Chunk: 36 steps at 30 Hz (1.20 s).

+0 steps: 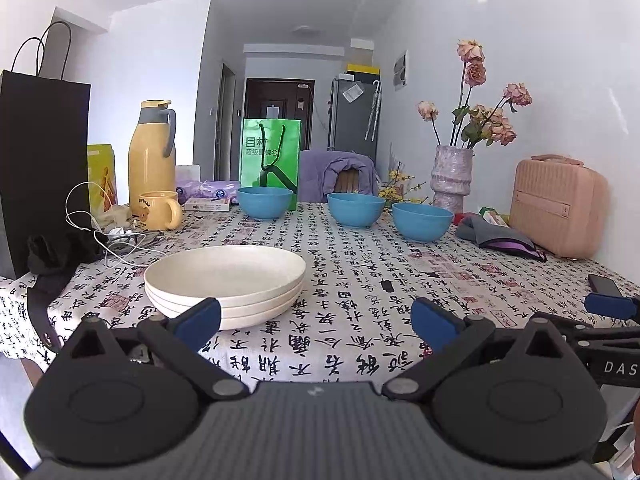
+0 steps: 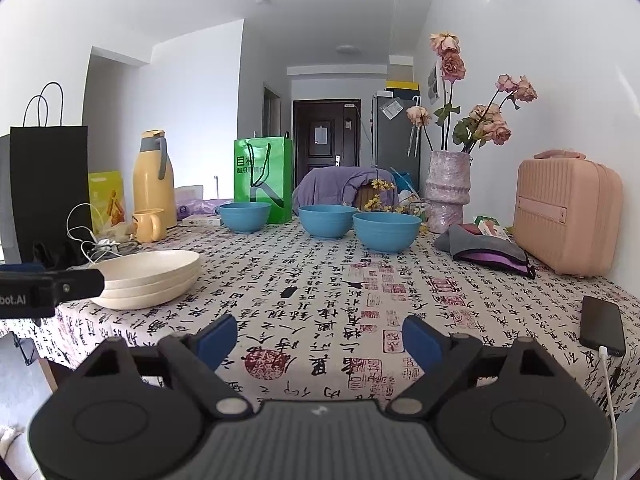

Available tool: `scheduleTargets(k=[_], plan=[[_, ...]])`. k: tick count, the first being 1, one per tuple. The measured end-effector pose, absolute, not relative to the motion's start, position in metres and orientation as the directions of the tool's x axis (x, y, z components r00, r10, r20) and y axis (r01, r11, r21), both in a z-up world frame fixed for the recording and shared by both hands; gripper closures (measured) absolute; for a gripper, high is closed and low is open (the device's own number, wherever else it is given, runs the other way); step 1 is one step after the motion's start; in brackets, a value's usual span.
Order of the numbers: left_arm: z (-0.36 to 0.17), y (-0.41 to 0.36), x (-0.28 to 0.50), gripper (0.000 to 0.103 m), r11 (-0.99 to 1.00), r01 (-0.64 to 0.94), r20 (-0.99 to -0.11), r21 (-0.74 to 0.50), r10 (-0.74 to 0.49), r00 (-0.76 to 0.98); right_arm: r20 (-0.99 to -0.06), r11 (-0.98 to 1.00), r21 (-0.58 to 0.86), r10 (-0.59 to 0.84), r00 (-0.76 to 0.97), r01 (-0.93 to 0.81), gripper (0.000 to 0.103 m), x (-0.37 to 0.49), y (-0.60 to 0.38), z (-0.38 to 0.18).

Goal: Organize plates and bowls
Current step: 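Move both open tools toward the blue bowls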

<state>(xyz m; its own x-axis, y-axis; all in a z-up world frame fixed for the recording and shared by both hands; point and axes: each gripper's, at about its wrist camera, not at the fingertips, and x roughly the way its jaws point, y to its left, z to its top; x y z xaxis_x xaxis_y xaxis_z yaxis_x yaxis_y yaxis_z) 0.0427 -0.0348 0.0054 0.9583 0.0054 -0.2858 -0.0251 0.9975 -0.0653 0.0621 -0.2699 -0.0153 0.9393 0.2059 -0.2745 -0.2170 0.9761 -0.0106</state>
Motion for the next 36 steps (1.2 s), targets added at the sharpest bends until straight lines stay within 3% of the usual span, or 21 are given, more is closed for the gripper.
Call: scheduleTargets(k=[21,36], plan=[[0.008,-0.051,0.075,0.0,0.999,-0.01,-0.298,-0.043,-0.004,0.955,-0.289,0.982,0.007,0.181,0.94,-0.188,0.014,0.087,-0.281,-0.02],[0.022,-0.09,0.159,0.0,1.0,0.018,-0.321,-0.019,-0.023,0.947,-0.292,0.989,0.041,0.15,0.945,-0.145,0.014,0.163,-0.322,0.0]])
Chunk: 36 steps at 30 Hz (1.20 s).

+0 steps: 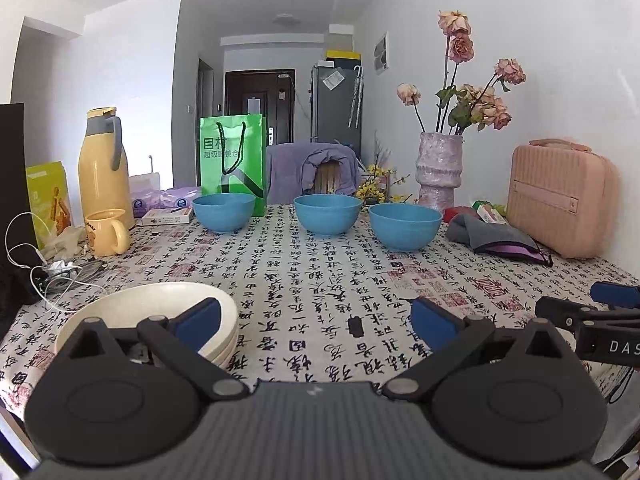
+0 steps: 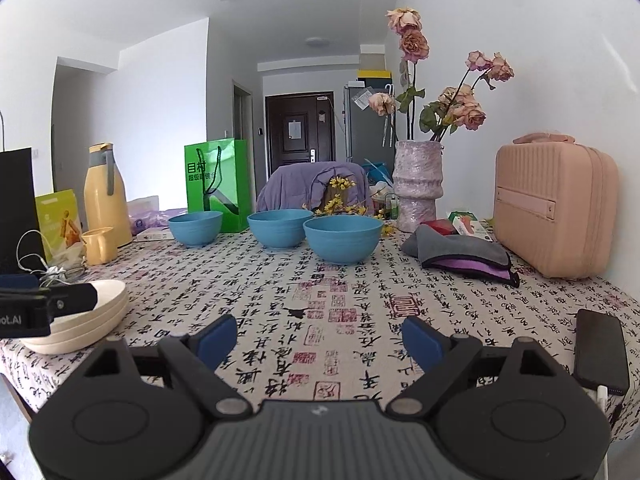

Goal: Organize plates and bowls
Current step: 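Move both open tools toward the blue bowls, then close both tools on the rim of one blue bowl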

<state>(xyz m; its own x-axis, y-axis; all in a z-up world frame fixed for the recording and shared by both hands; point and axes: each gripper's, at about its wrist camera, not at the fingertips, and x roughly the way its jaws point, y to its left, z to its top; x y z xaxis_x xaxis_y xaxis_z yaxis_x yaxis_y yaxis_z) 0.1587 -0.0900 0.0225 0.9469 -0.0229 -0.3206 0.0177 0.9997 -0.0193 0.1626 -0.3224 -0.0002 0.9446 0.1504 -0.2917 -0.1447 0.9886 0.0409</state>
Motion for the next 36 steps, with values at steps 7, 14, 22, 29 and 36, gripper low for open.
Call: scheduleTargets(k=[7,14,22,29,36], plan=[[0.03,-0.105,0.206,0.0,1.0,0.014,-0.355,-0.023,-0.022,0.935,-0.315,0.992,0.077,0.122,0.941,-0.103,0.014,0.208,-0.349,0.001],[0.039,-0.125,0.273,0.0,0.999,0.044,-0.358,0.0,-0.041,0.933,-0.334,0.994,0.058,0.105,0.937,-0.091,0.014,0.257,-0.363,0.011],[0.051,-0.15,0.381,0.0,0.996,0.091,-0.396,0.0,-0.084,0.914,-0.367,0.997,0.021,0.08,0.927,-0.078,0.014,0.345,-0.369,0.038],[0.055,-0.16,0.463,0.004,0.981,0.175,-0.466,-0.079,-0.192,0.864,-0.423,0.989,0.111,0.138,0.896,-0.1,0.016,0.437,-0.383,0.05],[0.04,-0.174,0.531,0.037,0.978,0.148,-0.548,-0.146,-0.204,0.811,-0.489,0.98,0.16,0.185,0.852,-0.121,0.033,0.527,-0.388,0.038]])
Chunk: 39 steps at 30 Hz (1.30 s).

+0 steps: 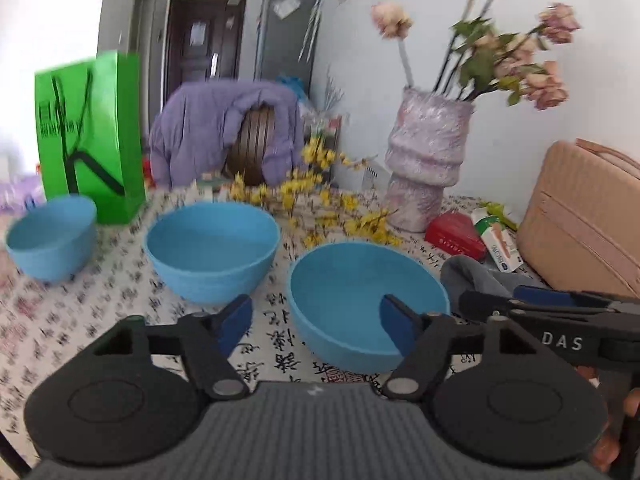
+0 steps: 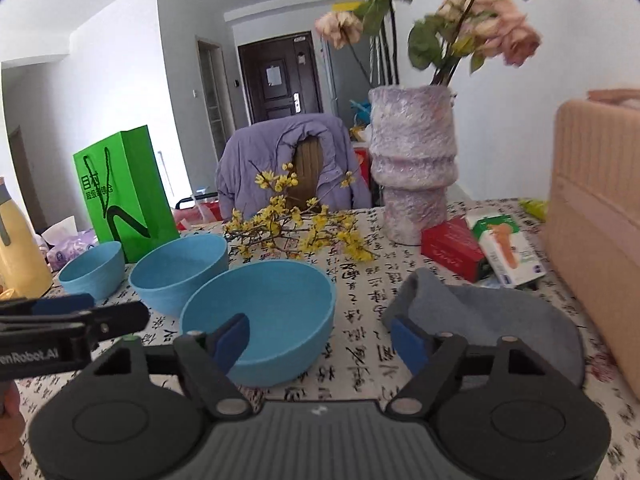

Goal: Organize plates and bowls
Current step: 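Close both tools on the rim of one blue bowl, then carry the blue bowl with both tools toward the plate stack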

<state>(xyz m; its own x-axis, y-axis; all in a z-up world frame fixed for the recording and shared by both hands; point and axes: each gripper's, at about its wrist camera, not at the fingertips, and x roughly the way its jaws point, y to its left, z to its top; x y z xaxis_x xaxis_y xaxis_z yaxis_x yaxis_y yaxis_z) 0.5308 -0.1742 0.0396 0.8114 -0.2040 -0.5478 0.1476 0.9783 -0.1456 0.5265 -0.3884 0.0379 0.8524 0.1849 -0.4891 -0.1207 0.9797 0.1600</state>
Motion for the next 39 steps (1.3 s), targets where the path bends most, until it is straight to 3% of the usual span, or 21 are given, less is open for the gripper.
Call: scheduleTargets(k=[4,7,12,19,24,30,39], plan=[[0.023,-0.175,0.57,0.056,0.981,0.093,-0.607,-0.169,-0.178,0.775,-0.542,0.971,0.219,0.202,0.816,-0.095,0.064,0.573,-0.391,0.022],[0.014,-0.174,0.592,0.068,0.974,0.082,-0.644,-0.212,-0.202,0.738,-0.577,0.97,0.236,0.191,0.794,-0.063,0.079,0.599,-0.392,0.009],[0.007,-0.173,0.61,0.089,0.97,0.073,-0.679,-0.232,-0.215,0.702,-0.601,0.959,0.278,0.225,0.767,-0.063,0.093,0.62,-0.391,-0.004],[0.007,-0.173,0.605,0.096,0.973,0.04,-0.709,-0.226,-0.192,0.679,-0.63,0.979,0.193,0.178,0.756,-0.069,0.097,0.62,-0.375,0.003],[0.019,-0.165,0.563,0.096,0.968,0.063,-0.671,-0.243,-0.214,0.709,-0.605,0.983,0.16,0.168,0.779,-0.088,0.098,0.587,-0.372,0.018],[0.029,-0.159,0.477,0.097,0.962,0.077,-0.625,-0.26,-0.229,0.747,-0.522,0.992,0.073,0.126,0.844,-0.103,0.098,0.498,-0.362,0.034],[0.03,-0.152,0.348,0.097,0.953,0.1,-0.584,-0.286,-0.256,0.77,-0.475,0.99,0.074,0.141,0.869,-0.12,0.097,0.363,-0.361,0.04]])
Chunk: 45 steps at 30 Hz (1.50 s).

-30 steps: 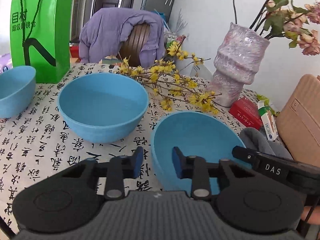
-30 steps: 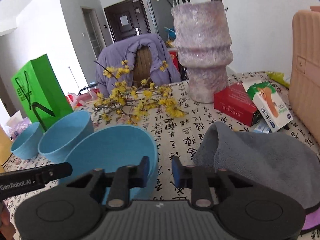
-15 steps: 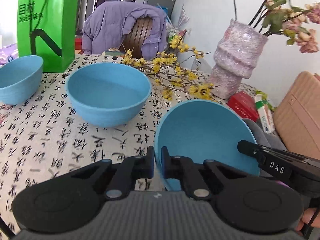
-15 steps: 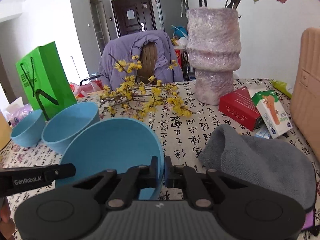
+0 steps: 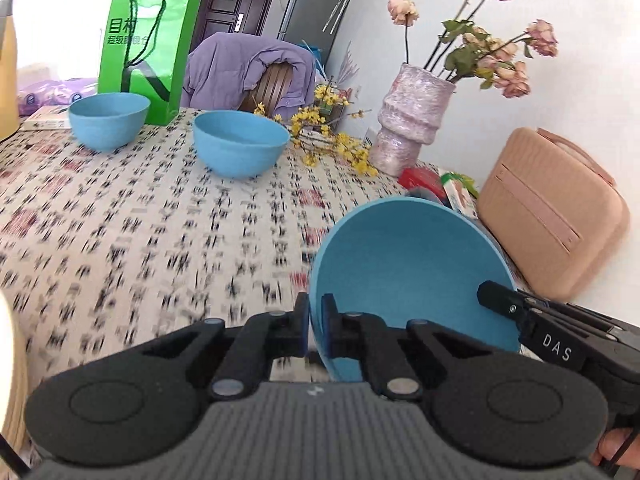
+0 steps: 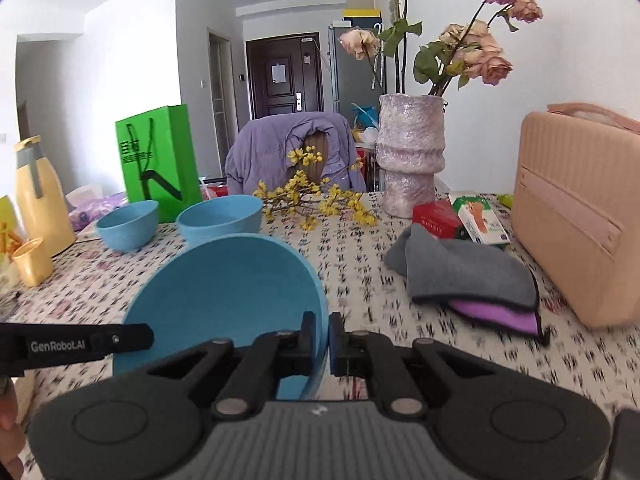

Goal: Organize plates and bowls
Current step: 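Carry the blue bowl with both tools toward the plate stack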

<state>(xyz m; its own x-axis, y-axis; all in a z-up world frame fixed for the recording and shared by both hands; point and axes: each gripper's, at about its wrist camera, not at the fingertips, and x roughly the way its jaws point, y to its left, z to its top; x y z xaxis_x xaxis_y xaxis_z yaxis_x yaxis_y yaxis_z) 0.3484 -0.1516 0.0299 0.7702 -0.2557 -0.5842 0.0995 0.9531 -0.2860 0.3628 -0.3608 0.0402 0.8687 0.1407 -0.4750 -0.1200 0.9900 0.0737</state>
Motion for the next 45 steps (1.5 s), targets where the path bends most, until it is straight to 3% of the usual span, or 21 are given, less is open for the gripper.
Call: scheduleTargets(k=[7,17,36,45], plan=[[0.024,-0.151,0.268,0.097,0.962,0.119,-0.585,-0.245,-0.245,0.774,-0.476,0.99,0.072,0.142,0.868,-0.122,0.097,0.272,-0.356,0.024],[0.021,-0.141,0.238,0.097,0.961,0.126,-0.581,-0.244,-0.249,0.775,-0.494,0.991,0.074,0.136,0.859,-0.114,0.096,0.225,-0.35,0.012],[0.032,-0.058,0.242,0.097,0.967,0.028,-0.56,-0.253,-0.17,0.811,-0.476,0.974,0.054,0.218,0.852,-0.219,0.096,0.247,-0.273,0.031],[0.017,-0.025,0.265,0.097,0.959,0.005,-0.616,-0.285,-0.187,0.765,-0.551,0.97,0.058,0.229,0.802,-0.236,0.095,0.273,-0.238,0.019]])
